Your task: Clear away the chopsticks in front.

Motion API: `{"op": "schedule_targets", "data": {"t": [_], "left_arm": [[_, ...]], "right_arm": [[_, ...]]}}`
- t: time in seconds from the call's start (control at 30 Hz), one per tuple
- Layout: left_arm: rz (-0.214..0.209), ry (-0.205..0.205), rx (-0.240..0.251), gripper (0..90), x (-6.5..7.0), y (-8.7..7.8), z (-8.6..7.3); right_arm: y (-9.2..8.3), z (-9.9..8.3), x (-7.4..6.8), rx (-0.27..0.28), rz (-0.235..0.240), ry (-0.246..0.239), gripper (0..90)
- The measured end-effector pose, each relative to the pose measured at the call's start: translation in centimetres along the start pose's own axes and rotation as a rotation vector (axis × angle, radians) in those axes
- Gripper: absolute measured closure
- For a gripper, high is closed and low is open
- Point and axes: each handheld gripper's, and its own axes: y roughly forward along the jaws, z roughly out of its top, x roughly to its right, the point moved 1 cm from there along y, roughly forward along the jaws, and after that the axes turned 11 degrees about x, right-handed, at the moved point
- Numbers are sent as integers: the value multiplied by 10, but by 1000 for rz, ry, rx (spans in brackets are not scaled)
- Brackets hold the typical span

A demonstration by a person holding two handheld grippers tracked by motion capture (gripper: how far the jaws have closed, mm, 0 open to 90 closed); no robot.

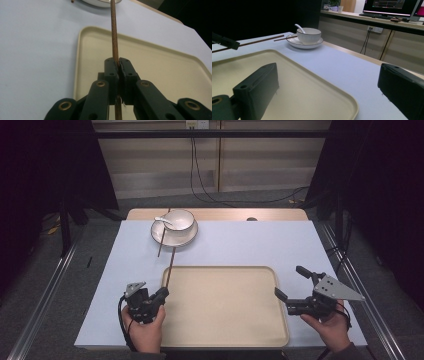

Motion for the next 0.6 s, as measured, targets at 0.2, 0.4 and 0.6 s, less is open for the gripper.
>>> {"op": "schedule_targets", "data": {"t": [0.2,0.4,0.6], "left_arm": [[-4,-2,-28,856,5,-9,-14],[-15,-4,-61,856,6,-11,-22],[-14,0,-91,855,4,-14,-29]], "right_arm": [[0,0,1,-1,0,3,28],[0,0,0,-5,-2,1,29],[0,0,-1,-2,-1,1,30]]}}
